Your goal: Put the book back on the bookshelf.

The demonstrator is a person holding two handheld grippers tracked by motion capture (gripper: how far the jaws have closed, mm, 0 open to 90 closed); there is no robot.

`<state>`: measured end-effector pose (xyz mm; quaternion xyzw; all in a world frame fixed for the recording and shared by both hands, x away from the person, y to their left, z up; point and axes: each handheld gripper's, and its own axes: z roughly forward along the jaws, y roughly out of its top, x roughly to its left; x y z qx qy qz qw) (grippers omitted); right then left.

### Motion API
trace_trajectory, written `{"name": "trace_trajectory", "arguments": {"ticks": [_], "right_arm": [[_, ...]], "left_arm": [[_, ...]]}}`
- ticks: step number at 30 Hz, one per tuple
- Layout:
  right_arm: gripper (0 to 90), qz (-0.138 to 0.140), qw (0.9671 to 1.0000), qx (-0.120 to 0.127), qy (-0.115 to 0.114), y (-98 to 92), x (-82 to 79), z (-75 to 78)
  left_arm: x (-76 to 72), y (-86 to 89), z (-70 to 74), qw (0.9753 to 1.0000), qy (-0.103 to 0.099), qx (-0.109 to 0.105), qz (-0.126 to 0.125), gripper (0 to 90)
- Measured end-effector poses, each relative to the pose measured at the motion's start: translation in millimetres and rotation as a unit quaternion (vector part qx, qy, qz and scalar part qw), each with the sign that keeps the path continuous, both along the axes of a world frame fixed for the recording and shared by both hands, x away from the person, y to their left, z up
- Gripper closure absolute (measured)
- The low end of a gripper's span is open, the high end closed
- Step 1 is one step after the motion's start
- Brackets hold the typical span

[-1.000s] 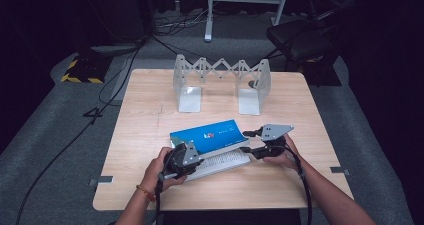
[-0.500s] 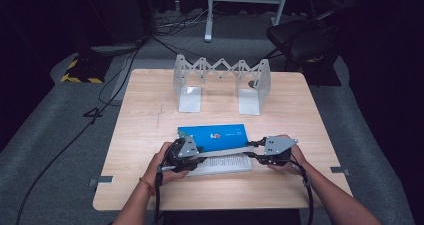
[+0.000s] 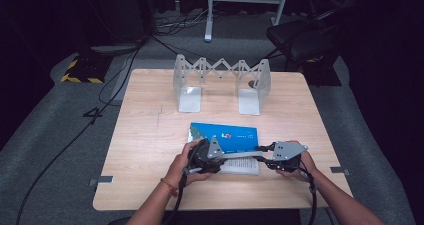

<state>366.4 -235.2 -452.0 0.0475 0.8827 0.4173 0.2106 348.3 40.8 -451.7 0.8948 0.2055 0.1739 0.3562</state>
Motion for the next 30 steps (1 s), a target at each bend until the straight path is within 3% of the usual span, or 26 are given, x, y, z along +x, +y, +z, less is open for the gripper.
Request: {"name": "trace_trajectory", "arguments": {"ticks": [4,6,7,9,14,17,19,21,25,26,28,30], "right_arm": [[68.7,-0.001,1.0000,-0.004,-0.001,1.4,-0.3,0.8],[68.5,-0.003,1.0000,-0.007,-0.001,2.5,-0.8,1.5],[68.5,-0.004,1.0000,-0.008,-0.002,3.3,-0.9,2.6],[68.4,-0.006,1.0000,-0.008,-0.001,3.5,-0.8,3.2],[68.0,-0.012,0.9999,-0.006,-0.001,5.0,-0.5,6.5],[67.7,-0.014,0.9999,-0.006,0.001,5.5,-0.3,7.5],[67.3,-0.012,0.9999,-0.005,0.003,6.1,-0.4,7.6],[66.7,-0.009,0.9999,-0.007,0.001,7.2,-1.1,7.2],[61.7,-0.014,0.9999,0.007,0.005,7.0,0.5,7.0],[58.9,-0.015,0.9997,0.012,0.011,6.4,1.9,7.2],[45.8,-0.021,0.9979,0.051,0.034,-1.1,8.0,9.3],[37.4,-0.031,0.9963,0.059,0.054,-11.4,14.4,8.8]], "left_arm": [[0.2,-15.0,-4.7,0.9999,0.001,0.010,0.010,39.7],[-1.0,-21.6,-8.5,0.9992,-0.007,0.035,0.018,35.0],[-0.6,-23.9,-9.8,0.9988,-0.010,0.036,0.032,33.5],[0.4,-24.6,-9.3,0.9988,-0.007,0.029,0.038,33.3],[-1.3,-29.3,-10.8,0.9967,-0.020,0.051,0.060,30.5],[-0.4,-30.4,-10.7,0.9962,-0.026,0.055,0.063,35.1],[-0.1,-30.6,-11.8,0.9955,-0.033,0.061,0.065,47.3],[0.2,-28.0,-12.3,0.9971,-0.031,0.048,0.050,53.7],[-1.0,-26.4,-12.1,0.9973,-0.043,0.045,0.039,63.6],[-0.6,-24.2,-11.6,0.9976,-0.046,0.037,0.036,63.6],[0.7,-19.8,-10.2,0.9981,-0.046,0.018,0.038,67.2],[2.3,-15.9,-8.2,0.9982,-0.046,0.001,0.040,69.7]]}}
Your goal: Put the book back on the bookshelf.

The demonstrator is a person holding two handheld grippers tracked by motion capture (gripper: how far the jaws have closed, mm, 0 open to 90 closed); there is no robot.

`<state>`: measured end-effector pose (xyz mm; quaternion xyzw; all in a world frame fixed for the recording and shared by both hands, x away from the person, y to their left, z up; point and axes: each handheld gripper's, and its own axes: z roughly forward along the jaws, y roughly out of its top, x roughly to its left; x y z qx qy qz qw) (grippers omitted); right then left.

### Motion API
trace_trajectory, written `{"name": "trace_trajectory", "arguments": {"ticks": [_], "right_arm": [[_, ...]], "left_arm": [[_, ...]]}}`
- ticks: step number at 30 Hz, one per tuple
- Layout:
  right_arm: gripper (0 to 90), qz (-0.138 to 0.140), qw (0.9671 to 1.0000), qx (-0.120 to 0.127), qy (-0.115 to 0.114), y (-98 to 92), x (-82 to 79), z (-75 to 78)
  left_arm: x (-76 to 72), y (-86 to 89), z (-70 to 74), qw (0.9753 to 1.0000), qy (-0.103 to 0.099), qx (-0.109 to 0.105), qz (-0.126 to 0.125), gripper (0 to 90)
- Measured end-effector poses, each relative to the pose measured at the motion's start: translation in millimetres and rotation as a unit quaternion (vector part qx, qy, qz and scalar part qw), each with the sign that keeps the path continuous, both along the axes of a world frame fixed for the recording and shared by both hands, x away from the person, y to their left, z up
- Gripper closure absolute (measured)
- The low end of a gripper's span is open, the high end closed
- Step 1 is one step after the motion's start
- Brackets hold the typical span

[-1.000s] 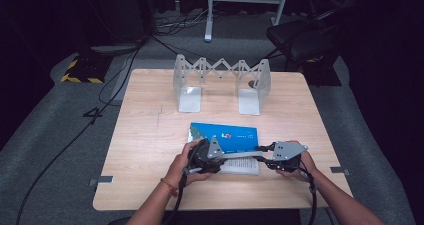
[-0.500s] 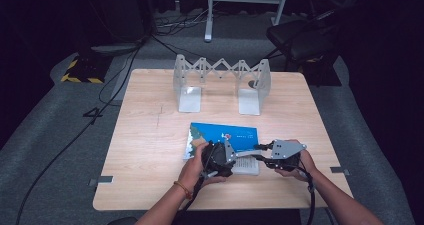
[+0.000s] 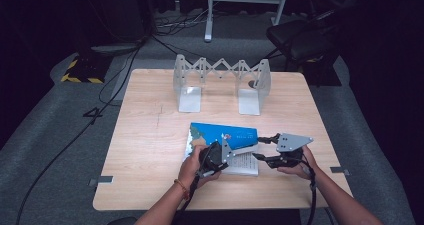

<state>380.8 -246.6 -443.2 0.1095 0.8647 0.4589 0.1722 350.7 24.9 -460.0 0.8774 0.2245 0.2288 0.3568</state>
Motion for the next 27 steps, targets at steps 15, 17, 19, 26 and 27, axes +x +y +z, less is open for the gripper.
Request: {"name": "trace_trajectory", "arguments": {"ticks": [15,17,19,26,27], "right_arm": [[33.3,-0.139,0.9861,-0.004,0.091,-51.6,50.7,-38.2],[33.6,-0.126,0.9882,-0.008,0.088,-45.4,51.3,-41.0],[33.7,-0.122,0.9888,-0.008,0.086,-43.4,51.6,-41.6],[33.6,-0.094,0.9912,-0.036,0.086,-16.2,55.7,-52.4],[33.4,-0.088,0.9913,-0.035,0.092,-13.6,56.9,-54.4]], "left_arm": [[5.7,26.7,20.2,0.9960,-0.017,-0.087,0.004,75.6],[4.4,31.7,23.3,0.9951,-0.024,-0.096,0.002,75.8],[4.5,34.5,24.6,0.9942,-0.023,-0.105,0.002,75.8],[3.6,48.8,31.2,0.9897,-0.022,-0.141,-0.010,75.8],[2.7,48.8,31.1,0.9893,-0.023,-0.143,-0.011,75.8]]}}
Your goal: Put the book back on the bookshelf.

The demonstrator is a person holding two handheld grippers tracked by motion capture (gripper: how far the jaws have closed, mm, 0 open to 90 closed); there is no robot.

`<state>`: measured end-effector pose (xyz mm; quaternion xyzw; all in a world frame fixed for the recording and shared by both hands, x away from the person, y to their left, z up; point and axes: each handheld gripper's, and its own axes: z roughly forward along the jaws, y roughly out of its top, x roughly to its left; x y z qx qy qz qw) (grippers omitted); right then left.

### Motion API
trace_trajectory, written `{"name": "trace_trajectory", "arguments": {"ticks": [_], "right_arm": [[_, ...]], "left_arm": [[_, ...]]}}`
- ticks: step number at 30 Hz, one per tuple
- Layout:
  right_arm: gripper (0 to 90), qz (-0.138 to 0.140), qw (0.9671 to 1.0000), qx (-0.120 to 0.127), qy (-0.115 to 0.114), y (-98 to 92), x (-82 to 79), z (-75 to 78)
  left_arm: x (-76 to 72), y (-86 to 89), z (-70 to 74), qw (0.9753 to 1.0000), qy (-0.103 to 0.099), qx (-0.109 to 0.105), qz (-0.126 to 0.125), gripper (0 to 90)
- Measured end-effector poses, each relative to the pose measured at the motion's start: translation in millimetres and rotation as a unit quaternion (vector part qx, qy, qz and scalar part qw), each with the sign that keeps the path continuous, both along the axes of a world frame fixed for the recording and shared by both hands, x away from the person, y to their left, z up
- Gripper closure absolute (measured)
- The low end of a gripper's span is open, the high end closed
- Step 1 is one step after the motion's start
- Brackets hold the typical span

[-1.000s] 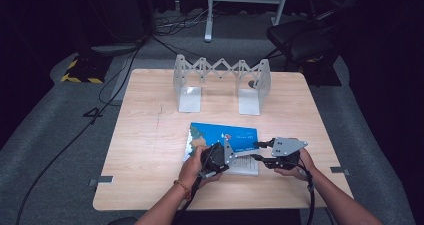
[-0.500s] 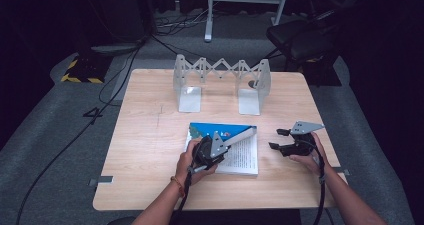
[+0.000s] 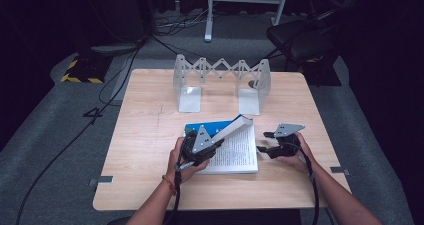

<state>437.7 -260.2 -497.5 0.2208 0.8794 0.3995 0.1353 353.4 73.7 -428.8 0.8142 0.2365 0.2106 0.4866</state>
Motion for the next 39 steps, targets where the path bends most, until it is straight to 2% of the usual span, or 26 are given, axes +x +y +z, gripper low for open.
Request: {"name": "trace_trajectory", "arguments": {"ticks": [3,5,6,7,8,9,10,12,13,14,16,18,20,24,26,30,33,34,35,37,39], "right_arm": [[33.2,0.018,0.9997,0.008,0.011,9.7,2.5,-5.2],[38.9,0.024,0.9992,0.028,-0.011,12.1,0.4,-1.7],[40.0,0.029,0.9987,0.038,-0.015,11.6,-0.2,0.1],[43.3,0.024,0.9978,0.058,-0.022,10.9,-2.6,3.8],[43.3,0.024,0.9978,0.058,-0.022,10.9,-2.6,3.8],[46.0,0.024,0.9963,0.077,-0.028,9.5,-4.1,7.8],[47.4,0.023,0.9947,0.097,-0.028,9.3,-5.6,12.9],[48.9,0.022,0.9928,0.110,-0.044,12.4,-8.3,22.1],[49.7,0.021,0.9920,0.116,-0.047,13.9,-8.7,26.0],[50.3,0.022,0.9905,0.127,-0.048,16.1,-9.1,30.2],[51.6,0.022,0.9886,0.139,-0.053,20.1,-10.8,37.1],[51.6,0.026,0.9886,0.136,-0.059,22.9,-12.4,41.8],[51.6,0.028,0.9880,0.129,-0.080,28.7,-15.5,50.6],[51.6,0.039,0.9845,0.145,-0.091,40.3,-17.8,66.7],[51.5,0.045,0.9831,0.150,-0.095,45.1,-18.8,72.8],[51.5,0.051,0.9818,0.149,-0.106,55.1,-20.7,82.0],[51.6,0.053,0.9802,0.157,-0.109,60.9,-20.5,87.1],[51.5,0.053,0.9798,0.158,-0.112,62.9,-20.3,88.5],[51.6,0.053,0.9793,0.158,-0.114,64.8,-20.3,90.2],[51.6,0.056,0.9785,0.163,-0.113,67.9,-19.6,93.7],[51.6,0.058,0.9786,0.164,-0.110,69.6,-18.6,95.6]], "left_arm": [[-1.1,-0.6,0.6,0.9999,0.001,0.001,-0.014,75.7],[-1.1,-2.1,0.8,0.9998,0.007,0.006,-0.019,75.4],[-1.5,-2.1,1.4,0.9998,0.005,0.009,-0.018,75.3],[-1.3,-2.3,2.4,0.9996,0.012,0.011,-0.022,75.1],[-1.3,-2.3,2.4,0.9996,0.012,0.011,-0.022,74.0],[-1.9,-2.9,4.7,0.9992,0.019,0.024,-0.025,74.0],[-4.3,-3.3,5.7,0.9992,0.014,0.029,-0.024,73.6],[-8.3,-0.2,8.4,0.9989,0.020,0.036,-0.021,73.5],[-10.7,1.8,9.9,0.9990,0.024,0.034,-0.016,73.6],[-13.3,2.7,11.2,0.9987,0.026,0.041,-0.014,73.4],[-19.0,5.9,11.3,0.9989,0.020,0.041,-0.006,73.2],[-20.4,8.7,10.9,0.9992,0.020,0.035,-0.006,72.9],[-24.7,16.8,8.9,0.9999,0.012,0.010,0.003,72.3],[-34.7,30.0,7.5,0.9995,-0.009,-0.016,0.026,70.5],[-38.1,33.1,5.4,0.9990,-0.014,-0.019,0.037,67.4],[-41.9,35.3,-0.1,0.9985,-0.026,-0.007,0.046,55.6],[-41.7,37.5,0.8,0.9983,-0.029,-0.005,0.051,52.6],[-41.2,38.9,1.4,0.9988,-0.026,-0.007,0.042,54.4],[-41.2,39.8,1.4,0.9988,-0.029,-0.010,0.038,61.4],[-39.8,41.7,2.6,0.9990,-0.028,-0.007,0.033,67.8],[-35.9,50.1,5.0,0.9993,-0.019,-0.021,0.023,73.0]]}}
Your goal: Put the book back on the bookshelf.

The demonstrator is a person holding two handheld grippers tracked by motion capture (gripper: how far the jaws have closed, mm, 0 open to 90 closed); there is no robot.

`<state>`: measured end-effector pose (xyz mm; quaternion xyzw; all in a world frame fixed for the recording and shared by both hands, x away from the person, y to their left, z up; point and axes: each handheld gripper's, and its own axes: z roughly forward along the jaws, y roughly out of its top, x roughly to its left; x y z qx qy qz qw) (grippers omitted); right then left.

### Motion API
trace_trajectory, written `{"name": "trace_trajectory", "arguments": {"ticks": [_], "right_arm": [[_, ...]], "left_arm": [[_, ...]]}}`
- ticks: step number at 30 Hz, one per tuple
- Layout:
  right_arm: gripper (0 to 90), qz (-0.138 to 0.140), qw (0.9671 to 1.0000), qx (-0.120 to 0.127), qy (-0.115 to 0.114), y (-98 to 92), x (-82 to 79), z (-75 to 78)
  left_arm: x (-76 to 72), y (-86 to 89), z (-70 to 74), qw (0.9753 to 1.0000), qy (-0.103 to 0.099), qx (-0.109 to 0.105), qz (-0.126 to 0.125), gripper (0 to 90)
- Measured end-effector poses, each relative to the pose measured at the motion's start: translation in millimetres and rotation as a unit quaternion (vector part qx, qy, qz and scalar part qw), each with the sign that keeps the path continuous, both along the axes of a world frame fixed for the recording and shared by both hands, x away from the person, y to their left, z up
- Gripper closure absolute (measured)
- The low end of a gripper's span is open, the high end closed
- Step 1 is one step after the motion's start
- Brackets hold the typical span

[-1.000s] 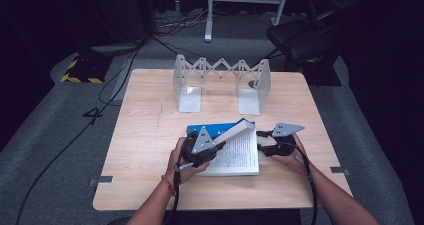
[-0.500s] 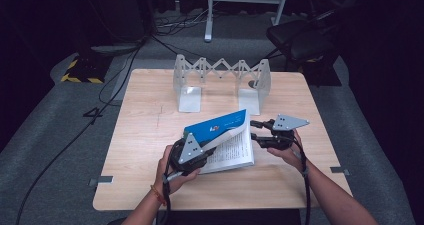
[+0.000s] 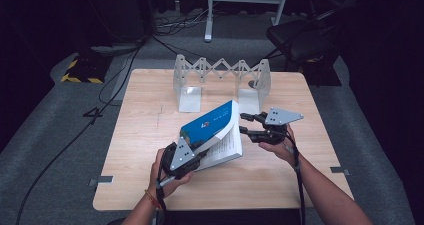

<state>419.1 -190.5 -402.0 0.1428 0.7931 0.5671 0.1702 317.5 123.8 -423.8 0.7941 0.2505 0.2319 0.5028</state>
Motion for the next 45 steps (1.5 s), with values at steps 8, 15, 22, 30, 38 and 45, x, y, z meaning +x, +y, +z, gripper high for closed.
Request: {"name": "trace_trajectory", "arguments": {"ticks": [8,15,22,30,38,45], "right_arm": [[50.7,0.015,0.9998,-0.014,-0.003,-3.3,-1.6,2.5],[51.2,0.003,1.0000,0.000,-0.009,-28.4,-2.8,12.3],[54.0,-0.009,0.9999,0.002,-0.014,-36.7,-2.8,15.7],[52.5,0.020,0.9989,0.016,-0.040,-13.5,-19.7,26.0],[51.6,0.052,0.9968,0.010,-0.059,12.0,-38.4,31.7],[46.2,0.061,0.9964,0.008,-0.058,32.4,-43.2,29.8]], "left_arm": [[10.2,7.9,-6.0,0.9963,0.033,-0.066,-0.044,72.9],[23.8,-16.6,-0.2,0.9925,0.032,-0.085,-0.082,72.0],[29.1,-24.4,2.7,0.9917,0.030,-0.089,-0.088,70.2],[10.2,-3.7,8.4,0.9961,0.010,-0.053,-0.070,65.4],[1.6,12.4,7.5,0.9969,0.015,-0.051,-0.057,64.5],[-5.7,17.2,9.7,0.9973,0.023,-0.032,-0.062,45.5]]}}
